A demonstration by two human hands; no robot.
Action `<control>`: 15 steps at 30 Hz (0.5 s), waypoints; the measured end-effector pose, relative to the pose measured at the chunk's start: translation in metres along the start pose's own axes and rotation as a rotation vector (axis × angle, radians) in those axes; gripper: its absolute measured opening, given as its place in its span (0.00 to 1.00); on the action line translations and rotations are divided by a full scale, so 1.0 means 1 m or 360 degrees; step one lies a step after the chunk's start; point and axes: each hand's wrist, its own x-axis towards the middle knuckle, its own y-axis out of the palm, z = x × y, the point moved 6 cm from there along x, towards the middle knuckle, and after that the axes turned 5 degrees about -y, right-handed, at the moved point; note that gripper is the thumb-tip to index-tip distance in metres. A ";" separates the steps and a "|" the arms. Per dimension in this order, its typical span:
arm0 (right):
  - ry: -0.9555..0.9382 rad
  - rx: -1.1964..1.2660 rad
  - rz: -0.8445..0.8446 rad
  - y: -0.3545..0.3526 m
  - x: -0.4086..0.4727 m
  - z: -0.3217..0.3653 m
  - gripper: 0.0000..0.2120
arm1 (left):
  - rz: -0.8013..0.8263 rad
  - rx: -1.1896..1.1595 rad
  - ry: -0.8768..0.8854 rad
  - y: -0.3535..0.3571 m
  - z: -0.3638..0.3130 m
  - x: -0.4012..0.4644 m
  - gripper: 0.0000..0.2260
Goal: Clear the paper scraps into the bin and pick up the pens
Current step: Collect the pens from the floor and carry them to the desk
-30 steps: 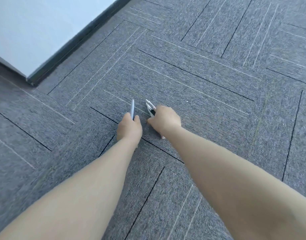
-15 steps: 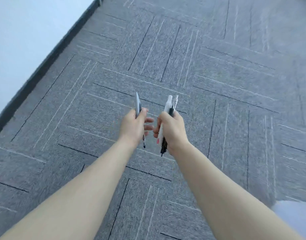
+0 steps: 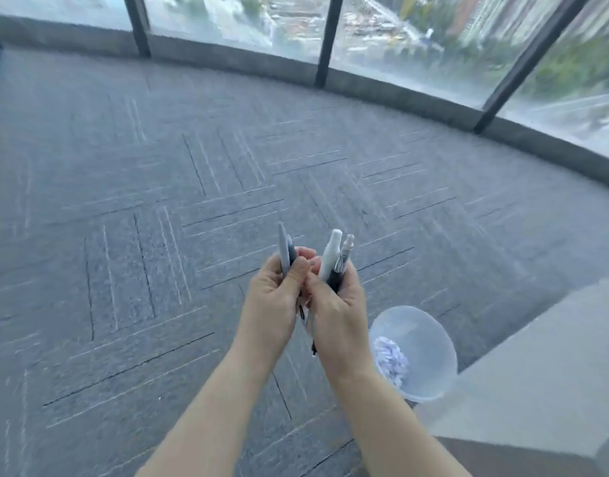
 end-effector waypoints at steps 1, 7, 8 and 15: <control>-0.0074 -0.0013 -0.0066 -0.014 -0.002 0.039 0.14 | 0.0120 -0.0013 0.0001 0.034 -0.023 -0.005 0.08; -0.0466 -0.0090 -0.0533 -0.118 -0.044 0.226 0.13 | 0.0764 0.0047 0.0031 0.230 -0.112 -0.061 0.09; -0.0520 -0.0094 -0.0604 -0.137 -0.053 0.247 0.12 | 0.0847 0.0061 0.0036 0.258 -0.118 -0.073 0.09; -0.0724 -0.0218 -0.1035 -0.273 -0.143 0.341 0.10 | 0.1303 0.0124 -0.0056 0.421 -0.102 -0.170 0.09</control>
